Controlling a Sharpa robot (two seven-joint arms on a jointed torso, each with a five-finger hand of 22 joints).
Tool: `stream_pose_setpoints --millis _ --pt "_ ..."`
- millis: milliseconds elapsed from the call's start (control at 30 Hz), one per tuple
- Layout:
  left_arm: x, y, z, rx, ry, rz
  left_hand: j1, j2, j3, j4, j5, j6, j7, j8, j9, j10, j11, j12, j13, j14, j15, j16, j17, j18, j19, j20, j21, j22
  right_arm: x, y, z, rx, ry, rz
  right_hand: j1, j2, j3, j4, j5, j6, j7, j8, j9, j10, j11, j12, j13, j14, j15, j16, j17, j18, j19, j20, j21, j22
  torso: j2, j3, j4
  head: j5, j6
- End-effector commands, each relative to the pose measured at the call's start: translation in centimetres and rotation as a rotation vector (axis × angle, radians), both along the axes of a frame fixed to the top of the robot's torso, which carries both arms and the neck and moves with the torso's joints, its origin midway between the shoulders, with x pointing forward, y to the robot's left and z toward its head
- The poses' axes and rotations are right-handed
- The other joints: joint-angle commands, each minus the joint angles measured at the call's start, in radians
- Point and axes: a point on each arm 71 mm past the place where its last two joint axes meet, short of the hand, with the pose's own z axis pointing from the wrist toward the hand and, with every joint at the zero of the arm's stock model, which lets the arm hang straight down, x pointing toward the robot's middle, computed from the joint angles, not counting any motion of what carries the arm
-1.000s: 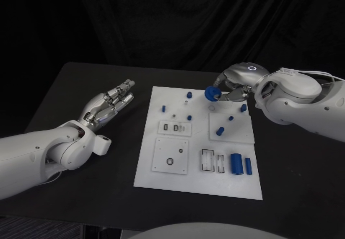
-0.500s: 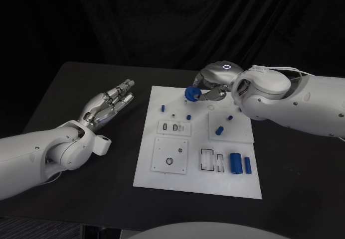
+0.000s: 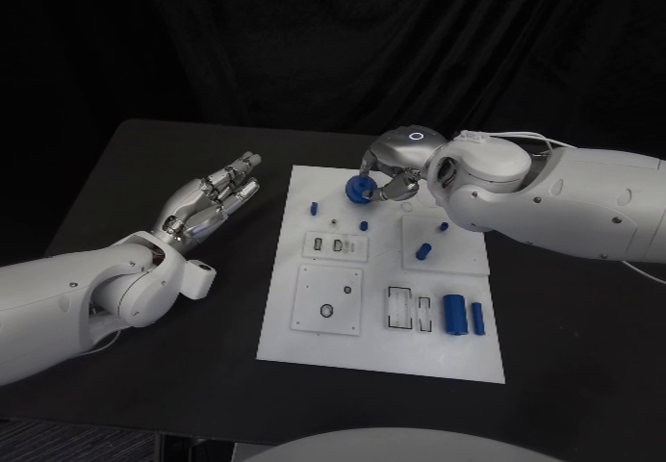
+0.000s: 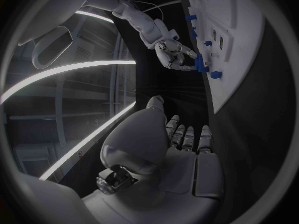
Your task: Assemble the parts on the task board
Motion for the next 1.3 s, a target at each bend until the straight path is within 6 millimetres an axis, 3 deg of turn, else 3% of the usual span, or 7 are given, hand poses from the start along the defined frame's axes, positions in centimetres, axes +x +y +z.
stream_pose_setpoints --millis 33,600,667,800,1033,1300 --pt "-0.4 -0.2 1.2 -0.088 -0.150 -0.041 0.010 0.003 0.006 0.002 0.003 -0.005 -0.002 0.000 0.000 0.002 0.007 -0.005 -0.001 0.001 0.007 -0.004 -0.001 0.005 -0.002 0.008 -0.003 -0.001 0.1 0.1 -0.4 -0.023 0.018 -0.001 0.006 0.008 0.006 -0.001 -0.005 0.029 -0.033 0.048 0.238 0.104 0.005 0.003 0.263 0.105 0.007 0.003 0.263 -0.016 0.104 0.009 0.006 0.263 0.000 0.0003 -0.0006 -0.001 -0.001" --pt "-0.3 -0.3 1.2 -0.086 -0.146 -0.043 0.013 0.002 0.007 0.002 0.004 -0.002 0.000 0.000 0.001 0.002 0.009 -0.005 -0.001 0.001 0.010 -0.004 -0.001 0.005 -0.002 0.010 -0.003 -0.001 0.2 0.5 -0.8 -0.040 0.035 0.003 -0.002 0.003 0.023 -0.001 -0.022 -0.034 -0.021 -0.010 0.227 0.104 0.009 0.003 0.263 0.105 0.012 0.003 0.263 -0.015 0.101 0.017 0.003 0.260 0.000 -0.0005 0.0002 -0.006 -0.006" --pt "-0.3 -0.3 1.2 -0.086 -0.146 -0.042 0.013 0.002 0.008 0.002 0.004 0.000 0.001 0.001 0.001 0.003 0.009 -0.004 -0.001 0.001 0.010 -0.004 -0.001 0.005 -0.002 0.011 -0.003 -0.001 0.2 0.6 -0.9 -0.041 0.037 0.003 -0.008 0.000 0.027 0.002 -0.046 -0.065 -0.017 -0.037 0.215 0.104 0.012 0.003 0.263 0.105 0.014 0.003 0.263 -0.014 0.101 0.018 0.003 0.260 0.000 -0.0006 0.0000 -0.006 -0.007" --pt "-0.3 -0.2 1.1 -0.084 -0.146 -0.040 0.013 0.002 0.008 0.002 0.004 0.000 0.001 0.001 0.001 0.003 0.009 -0.004 -0.001 0.001 0.010 -0.004 -0.001 0.005 -0.002 0.011 -0.003 -0.001 0.3 0.6 -1.0 -0.046 0.042 0.004 -0.010 -0.002 0.032 0.002 -0.050 -0.086 -0.017 -0.057 0.204 0.104 0.012 0.003 0.263 0.105 0.014 0.003 0.263 -0.014 0.099 0.018 0.001 0.258 -0.001 -0.0011 0.0000 -0.005 -0.008" --pt "-0.3 -0.2 1.1 -0.083 -0.144 -0.040 0.014 0.002 0.008 0.002 0.005 -0.002 0.002 0.001 0.001 0.004 0.011 -0.004 0.000 0.001 0.011 -0.004 -0.001 0.005 -0.002 0.011 -0.003 -0.001 0.4 0.7 -1.3 -0.059 0.055 -0.003 -0.011 -0.010 0.046 -0.001 -0.060 -0.150 -0.015 -0.123 0.159 0.104 0.014 0.003 0.263 0.105 0.015 0.003 0.263 -0.012 0.096 0.020 -0.002 0.256 0.000 -0.0006 -0.0004 -0.004 -0.009" --pt "-0.2 -0.2 1.1 -0.084 -0.141 -0.042 0.014 0.002 0.009 0.002 0.005 -0.002 0.005 0.001 0.001 0.004 0.013 -0.004 0.000 0.001 0.013 -0.004 -0.001 0.005 -0.002 0.013 -0.003 -0.001 0.5 0.6 -1.4 -0.061 0.057 -0.010 -0.002 -0.010 0.055 -0.012 -0.053 -0.182 -0.008 -0.137 0.131 0.104 0.018 0.003 0.263 0.105 0.019 0.003 0.263 -0.010 0.092 0.023 -0.007 0.252 0.000 -0.0004 -0.0010 -0.002 -0.011"
